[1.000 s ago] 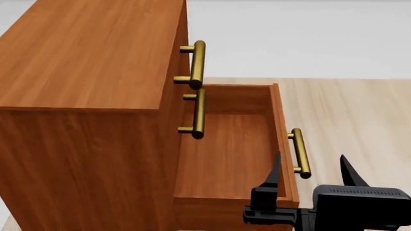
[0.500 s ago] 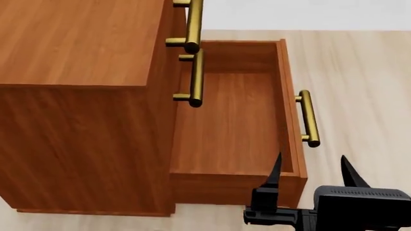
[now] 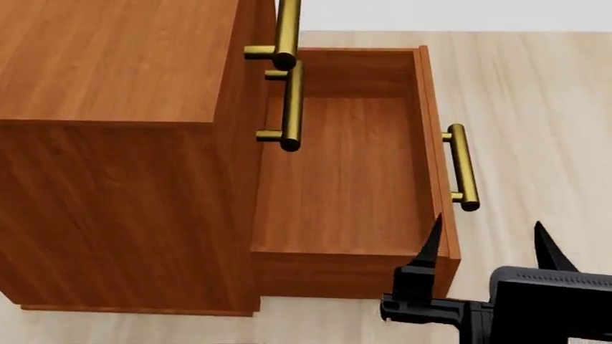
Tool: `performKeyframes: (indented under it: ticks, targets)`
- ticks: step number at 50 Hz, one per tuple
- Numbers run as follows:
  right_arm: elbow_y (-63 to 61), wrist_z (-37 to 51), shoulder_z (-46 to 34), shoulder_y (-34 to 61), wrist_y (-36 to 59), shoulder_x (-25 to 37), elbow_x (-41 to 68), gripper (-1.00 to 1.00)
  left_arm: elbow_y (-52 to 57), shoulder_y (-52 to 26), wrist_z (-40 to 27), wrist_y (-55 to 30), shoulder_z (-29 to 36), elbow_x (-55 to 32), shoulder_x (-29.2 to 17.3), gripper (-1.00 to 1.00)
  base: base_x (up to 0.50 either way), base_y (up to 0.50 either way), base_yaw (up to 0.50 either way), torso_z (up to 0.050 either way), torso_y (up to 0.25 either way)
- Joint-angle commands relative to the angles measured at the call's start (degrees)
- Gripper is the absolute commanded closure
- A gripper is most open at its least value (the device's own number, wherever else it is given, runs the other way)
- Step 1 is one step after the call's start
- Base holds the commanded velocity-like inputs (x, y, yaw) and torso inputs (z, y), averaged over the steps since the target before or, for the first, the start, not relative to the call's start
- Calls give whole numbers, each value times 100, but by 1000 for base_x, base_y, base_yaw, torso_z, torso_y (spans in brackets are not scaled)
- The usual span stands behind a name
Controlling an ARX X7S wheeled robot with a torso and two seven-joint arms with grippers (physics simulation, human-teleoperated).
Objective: Close the bottom drawer of the cabinet and open the top drawer.
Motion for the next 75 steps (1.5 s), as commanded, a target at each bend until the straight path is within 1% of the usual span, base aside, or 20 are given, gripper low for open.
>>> performKeyframes:
  ticks: [1, 8, 10, 16, 31, 50, 66, 75]
  targets:
    - [-141, 306, 420, 174, 339, 83, 126, -100, -2, 0, -26, 2, 14, -25, -30, -100, 0, 0, 0, 0, 0]
    - [-62, 512, 740, 456, 778, 170, 268, -100, -22, -14, -34, 7, 35, -30, -50, -100, 0, 0, 0, 0, 0]
    - [7, 568, 728, 539, 901, 228, 217, -100, -17, -23, -37, 1, 41, -34, -60, -100, 0, 0, 0, 0, 0]
    - [219, 577, 715, 723, 989, 330, 163, -100, 16, -46, -59, -39, 24, -75, -86, -100, 0, 0, 0, 0, 0]
    - [1398, 523, 530, 1378, 904, 481, -104, -100, 12, -92, -83, -42, 26, -113, -133, -100, 0, 0, 0, 0, 0]
    - [3768, 365, 159, 2098, -93, 397, -592, -100, -47, -144, -105, -1, 87, -102, -176, -100, 0, 0, 0, 0, 0]
    - [5595, 204, -247, 2708, -738, 275, -947, -100, -11, -111, -163, -11, 56, -142, -222, -100, 0, 0, 0, 0, 0]
    - [6289, 159, -379, 2895, -1057, 180, -1055, -100, 1, -136, -186, -31, 71, -166, -240, -100, 0, 0, 0, 0, 0]
